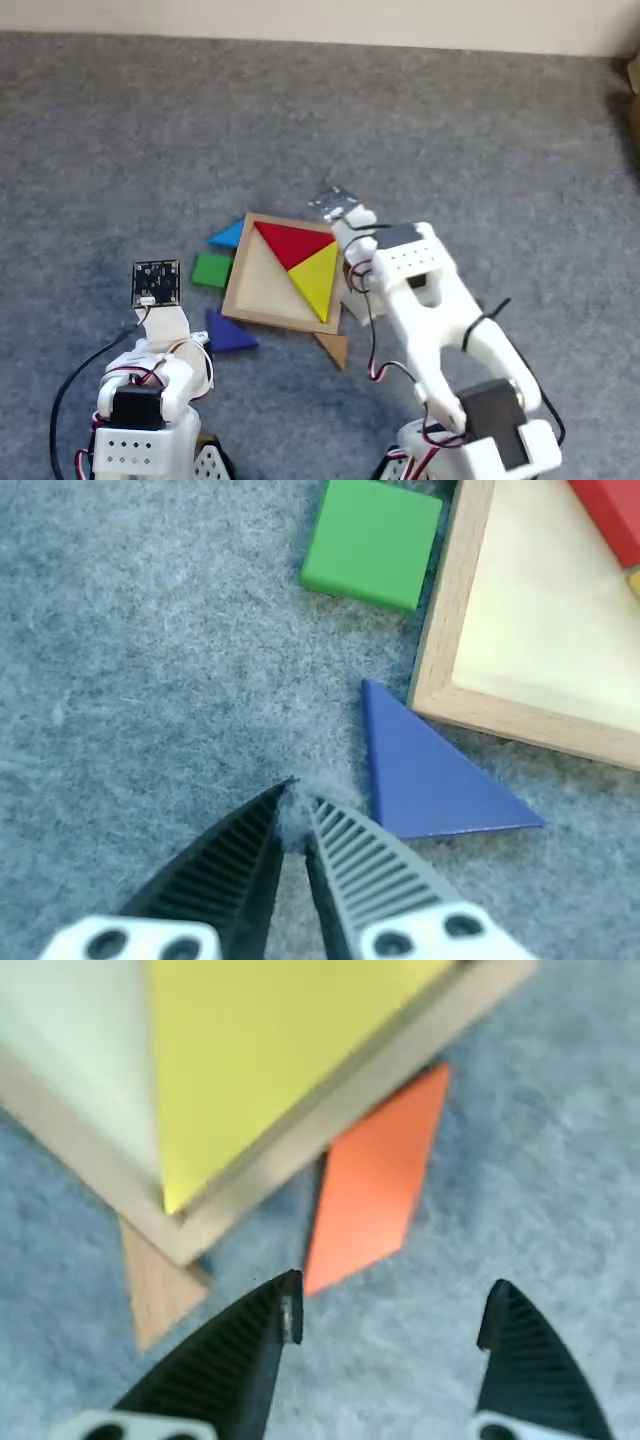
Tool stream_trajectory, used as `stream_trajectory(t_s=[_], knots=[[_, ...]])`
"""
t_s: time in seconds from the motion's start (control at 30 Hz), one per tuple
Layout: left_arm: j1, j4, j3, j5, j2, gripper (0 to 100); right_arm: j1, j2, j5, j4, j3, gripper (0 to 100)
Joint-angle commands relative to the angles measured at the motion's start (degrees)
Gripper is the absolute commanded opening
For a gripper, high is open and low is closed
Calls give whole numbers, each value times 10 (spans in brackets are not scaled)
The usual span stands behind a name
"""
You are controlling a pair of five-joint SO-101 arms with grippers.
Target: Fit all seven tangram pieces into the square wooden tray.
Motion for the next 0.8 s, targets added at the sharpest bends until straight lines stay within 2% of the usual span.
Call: stream_trajectory(t_s=[0.0,0.4,0.6,0.77], knots=[[-5,3,12,-1,-6,5,-27,15,-10,-46,-19,283],[-5,3,12,-1,-6,5,-31,127,-10,-67,-87,278],[-5,3,12,-1,-6,5,-20,131,-6,-69,-89,149],[-5,3,12,-1,-6,5,2,130,3,-67,-89,80]])
